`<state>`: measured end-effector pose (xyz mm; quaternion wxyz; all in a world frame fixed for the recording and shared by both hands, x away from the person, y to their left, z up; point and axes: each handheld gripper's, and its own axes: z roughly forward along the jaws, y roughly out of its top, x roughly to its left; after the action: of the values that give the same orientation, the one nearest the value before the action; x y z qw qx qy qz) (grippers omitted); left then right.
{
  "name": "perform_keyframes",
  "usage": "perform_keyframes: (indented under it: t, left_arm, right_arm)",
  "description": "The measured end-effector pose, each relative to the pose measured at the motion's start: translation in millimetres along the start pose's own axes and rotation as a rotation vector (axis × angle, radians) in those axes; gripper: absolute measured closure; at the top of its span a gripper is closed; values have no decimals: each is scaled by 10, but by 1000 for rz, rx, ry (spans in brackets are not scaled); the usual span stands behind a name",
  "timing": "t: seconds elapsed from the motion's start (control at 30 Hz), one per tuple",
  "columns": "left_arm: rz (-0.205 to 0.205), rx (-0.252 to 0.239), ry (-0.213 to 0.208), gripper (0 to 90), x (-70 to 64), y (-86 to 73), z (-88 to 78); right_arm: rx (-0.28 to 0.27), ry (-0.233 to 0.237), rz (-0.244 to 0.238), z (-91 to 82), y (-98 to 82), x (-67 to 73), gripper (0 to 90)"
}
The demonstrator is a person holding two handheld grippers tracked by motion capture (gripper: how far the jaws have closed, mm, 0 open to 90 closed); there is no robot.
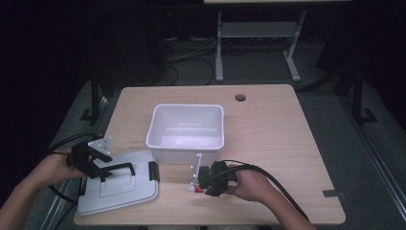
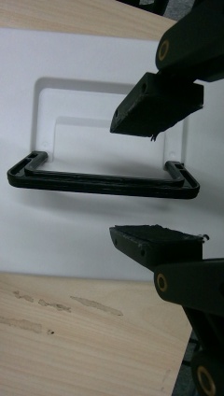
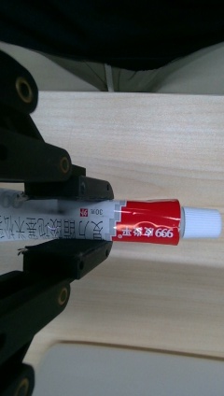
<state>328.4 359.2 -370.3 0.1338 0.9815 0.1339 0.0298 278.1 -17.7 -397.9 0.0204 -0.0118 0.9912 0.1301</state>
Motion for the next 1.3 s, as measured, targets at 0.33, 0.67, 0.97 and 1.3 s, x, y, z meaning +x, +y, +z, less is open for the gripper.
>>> perform_keyframes:
  t: [0.33,0.67,0.97,1.3]
  left_arm:
    - [-2,-4,1,428,1,-6,-16]
    - [-5,-9,-2,423,6,-12,-19]
    - [-6,-8,-3,417,8,-7,-11]
    - [-3,-5,-2,412,8,18,-5]
  right_arm:
    - [-13,-5,-16,-169,77,-14,711]
    - [-16,-30,-17,-354,116,-51,711]
    - [-13,-19,-28,-387,170,-65,711]
    - [-13,-17,-31,-457,185,-74,711]
